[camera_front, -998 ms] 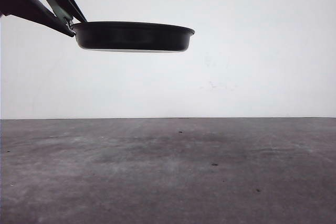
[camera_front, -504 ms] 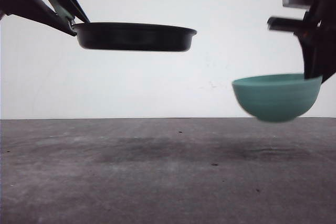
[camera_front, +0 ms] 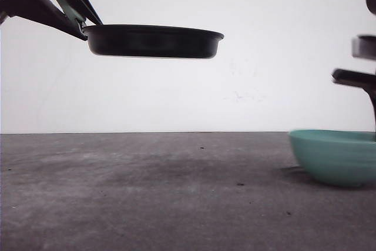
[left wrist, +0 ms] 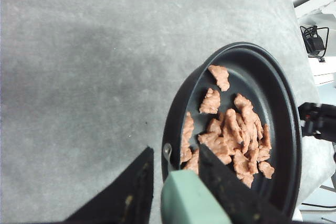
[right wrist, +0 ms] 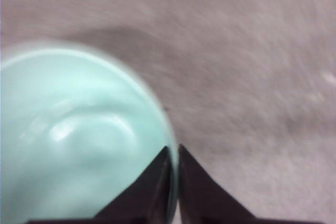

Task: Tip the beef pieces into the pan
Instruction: 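Lower the empty bowl back onto the table with the right gripper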

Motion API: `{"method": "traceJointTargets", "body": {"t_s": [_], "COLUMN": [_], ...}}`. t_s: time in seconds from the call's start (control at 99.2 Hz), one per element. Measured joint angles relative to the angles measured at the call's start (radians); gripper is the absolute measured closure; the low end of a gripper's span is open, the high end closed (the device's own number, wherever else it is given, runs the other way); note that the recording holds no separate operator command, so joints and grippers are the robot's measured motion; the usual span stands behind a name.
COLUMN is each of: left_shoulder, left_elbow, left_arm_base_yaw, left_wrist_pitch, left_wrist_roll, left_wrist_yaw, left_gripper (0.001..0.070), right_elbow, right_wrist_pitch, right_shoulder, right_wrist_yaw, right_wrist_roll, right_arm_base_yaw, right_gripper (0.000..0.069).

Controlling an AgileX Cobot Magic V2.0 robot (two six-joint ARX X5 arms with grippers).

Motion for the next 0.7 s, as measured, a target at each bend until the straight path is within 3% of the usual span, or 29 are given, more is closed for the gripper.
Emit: {"method": "traceJointTargets", "body": {"t_s": [0.524,0.585,0.696], "left_shoulder": [0.000,0.000,0.000], "left_elbow": [0.000,0.000,0.000], "left_arm_base_yaw": [0.000,0.000,0.000], "left_wrist_pitch": [0.000,0.001,0.003], "left_wrist_roll": [0.019,0.022,0.026], "left_wrist_yaw": [-0.045,-0.051,-0.052], "left_gripper": [0.0586,0.0587,0.0587], "right_elbow": [0.020,0.017,0.017], "right_wrist_pitch": [0.006,-0.004,-0.008], "right_shoulder": [0.036,0.030,0.009], "right_wrist_yaw": [-0.027,-0.032,-0.035], "right_wrist_roll": [0.004,0.004,0.004], "right_arm_base_yaw": [0.021,0.036,0.056], "right_gripper": [0.0665,0.0618,0.0447]}}
